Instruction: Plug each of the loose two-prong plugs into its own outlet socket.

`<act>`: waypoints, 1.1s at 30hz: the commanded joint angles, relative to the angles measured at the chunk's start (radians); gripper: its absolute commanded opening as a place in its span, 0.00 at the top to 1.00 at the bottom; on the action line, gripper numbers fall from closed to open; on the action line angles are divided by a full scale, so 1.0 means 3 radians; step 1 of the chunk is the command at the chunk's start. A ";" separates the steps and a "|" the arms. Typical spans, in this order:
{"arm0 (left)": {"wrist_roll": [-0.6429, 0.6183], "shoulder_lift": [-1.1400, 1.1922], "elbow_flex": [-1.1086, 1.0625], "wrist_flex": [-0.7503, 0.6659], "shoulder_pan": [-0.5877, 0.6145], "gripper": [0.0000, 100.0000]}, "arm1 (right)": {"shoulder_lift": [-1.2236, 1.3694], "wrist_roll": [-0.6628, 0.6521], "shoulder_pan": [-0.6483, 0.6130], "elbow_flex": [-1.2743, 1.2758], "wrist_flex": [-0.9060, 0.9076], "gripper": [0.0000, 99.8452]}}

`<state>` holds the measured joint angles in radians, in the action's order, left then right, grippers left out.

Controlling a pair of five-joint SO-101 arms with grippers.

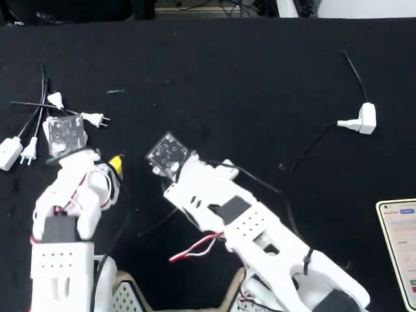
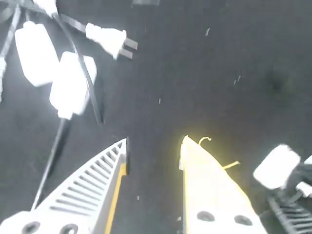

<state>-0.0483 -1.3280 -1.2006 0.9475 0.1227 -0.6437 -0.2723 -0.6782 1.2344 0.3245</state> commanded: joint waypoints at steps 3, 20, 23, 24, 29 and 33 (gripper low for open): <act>-0.0010 -0.0496 -0.0100 0.0026 -0.0468 0.81 | -0.0115 0.0031 -0.0210 0.0074 -0.0230 0.99; 0.0430 -0.0747 -0.0770 -0.0292 -0.0739 0.81 | -0.0151 0.0051 -0.0215 0.0059 -0.0199 0.99; 0.0445 -0.0747 -0.0826 -0.0353 -0.0662 0.81 | -0.0151 0.0133 -0.0215 0.0018 -0.0194 0.99; 0.0445 -0.0747 -0.0831 -0.0353 -0.0652 0.81 | -0.0151 0.0199 -0.0215 -0.0003 -0.0194 0.99; 0.0445 -0.0747 -0.0841 -0.0343 -0.0586 0.81 | -0.0151 0.0245 -0.0215 -0.0028 -0.0194 0.99; 0.0445 -0.0747 -0.0846 -0.0332 -0.0580 0.81 | -0.0187 0.0266 -0.0215 -0.0028 -0.0194 0.99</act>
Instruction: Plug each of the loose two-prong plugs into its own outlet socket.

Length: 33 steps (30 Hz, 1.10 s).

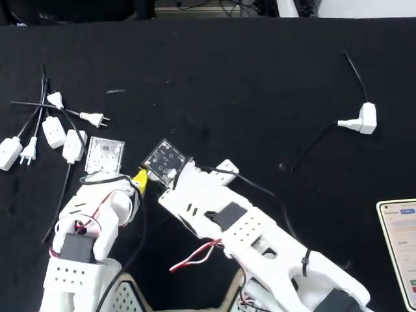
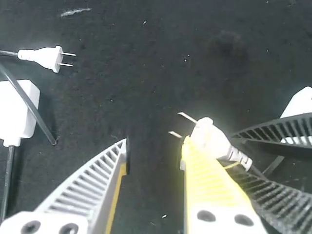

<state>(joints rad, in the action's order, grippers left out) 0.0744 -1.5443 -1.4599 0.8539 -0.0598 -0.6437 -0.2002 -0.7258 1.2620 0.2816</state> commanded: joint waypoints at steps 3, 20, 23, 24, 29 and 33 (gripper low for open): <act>0.0036 -0.0036 -0.0028 -0.0031 0.0028 0.81 | -0.0407 0.0082 -0.0056 -0.0125 0.0082 0.99; 0.0010 -0.0051 0.0161 0.0159 0.0253 0.81 | -0.0846 0.0005 -0.0133 -0.0187 0.0813 0.99; -0.0113 -0.0051 0.0340 0.0261 0.0396 0.81 | -0.0846 -0.0026 -0.0031 -0.0115 0.0808 0.99; -0.0148 -0.0051 0.0386 0.0276 0.0417 0.81 | -0.0846 -0.0026 -0.0031 -0.0100 0.0808 0.99; -0.0302 -0.0051 0.0540 0.0292 0.0412 0.81 | -0.0846 -0.0026 -0.0138 -0.0018 0.0793 0.99; -0.0389 -0.0051 0.0611 0.0297 0.0222 0.81 | -0.0846 -0.0031 -0.0245 0.0018 0.0788 0.99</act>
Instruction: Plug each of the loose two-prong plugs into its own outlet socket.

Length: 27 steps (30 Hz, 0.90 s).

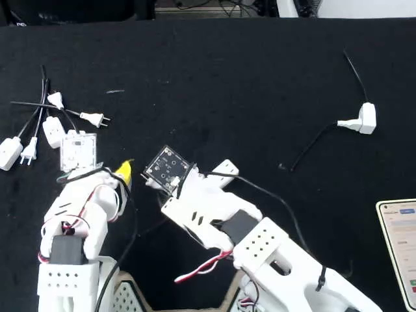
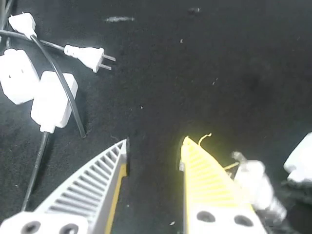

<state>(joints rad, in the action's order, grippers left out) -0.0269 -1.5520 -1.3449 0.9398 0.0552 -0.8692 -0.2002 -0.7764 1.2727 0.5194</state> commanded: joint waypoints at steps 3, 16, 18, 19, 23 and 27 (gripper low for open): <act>0.0102 -0.0010 0.0095 -0.0010 -0.0509 0.81 | -0.0095 -0.0031 -0.0097 -0.0028 -0.0005 0.99; 0.0440 0.0000 -0.0458 -0.0378 -0.0320 0.81 | -0.0120 0.0143 -0.0240 -0.0289 -0.0005 0.99; 0.0440 -0.0005 -0.0473 -0.0378 -0.0320 0.81 | -0.0120 0.0143 -0.0261 -0.0299 -0.0036 0.99; 0.0440 -0.0005 -0.0478 -0.0373 -0.0320 0.81 | -0.0115 0.0148 -0.0261 -0.0274 -0.0082 0.99; 0.0440 0.0000 -0.0488 -0.0373 -0.0304 0.81 | -0.0110 0.0133 -0.0240 -0.0263 -0.0102 0.99; 0.0440 0.0005 -0.0488 -0.0368 -0.0304 0.81 | -0.0115 0.0118 -0.0194 -0.0263 -0.0097 0.99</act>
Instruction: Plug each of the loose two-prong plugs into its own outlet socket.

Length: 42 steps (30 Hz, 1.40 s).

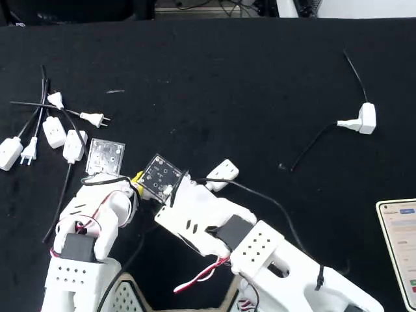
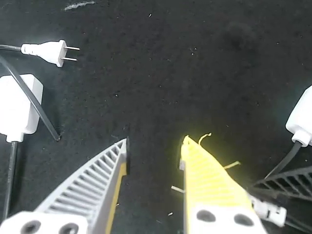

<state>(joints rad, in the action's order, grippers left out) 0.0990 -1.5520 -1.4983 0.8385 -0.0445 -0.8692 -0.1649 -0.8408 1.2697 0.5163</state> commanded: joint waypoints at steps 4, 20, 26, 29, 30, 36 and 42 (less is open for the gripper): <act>0.0020 0.0005 -0.0023 -0.0031 0.0028 0.81 | -0.0120 0.0000 0.0138 -0.0294 -0.0056 0.99; 0.0020 -0.0020 -0.0038 -0.0031 0.0054 0.81 | -0.0115 -0.0102 0.0276 -0.0304 0.0240 0.99; -0.0005 -0.0026 0.0028 -0.0056 0.0361 0.82 | -0.0095 -0.0471 0.0655 -0.0488 0.0808 0.99; -0.0005 -0.0026 0.0038 -0.0056 0.0391 0.82 | -0.0095 -0.0481 0.0629 -0.0488 0.0880 0.99; -0.0005 -0.0026 0.0038 -0.0046 0.0391 0.82 | -0.0090 -0.0430 0.0542 -0.0483 0.0875 0.99; -0.0005 -0.0026 0.0038 -0.0036 0.0540 0.82 | 0.0263 -0.0220 -0.0210 -0.0483 0.0736 0.82; -0.0256 -0.0026 0.0125 -0.0031 0.0908 0.82 | 0.1148 -0.0215 -0.0378 -0.0529 0.0092 0.80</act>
<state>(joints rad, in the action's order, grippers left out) 0.0606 -1.5520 -1.5228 0.8385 0.1826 -0.6375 -0.2355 -0.9513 1.1853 0.6421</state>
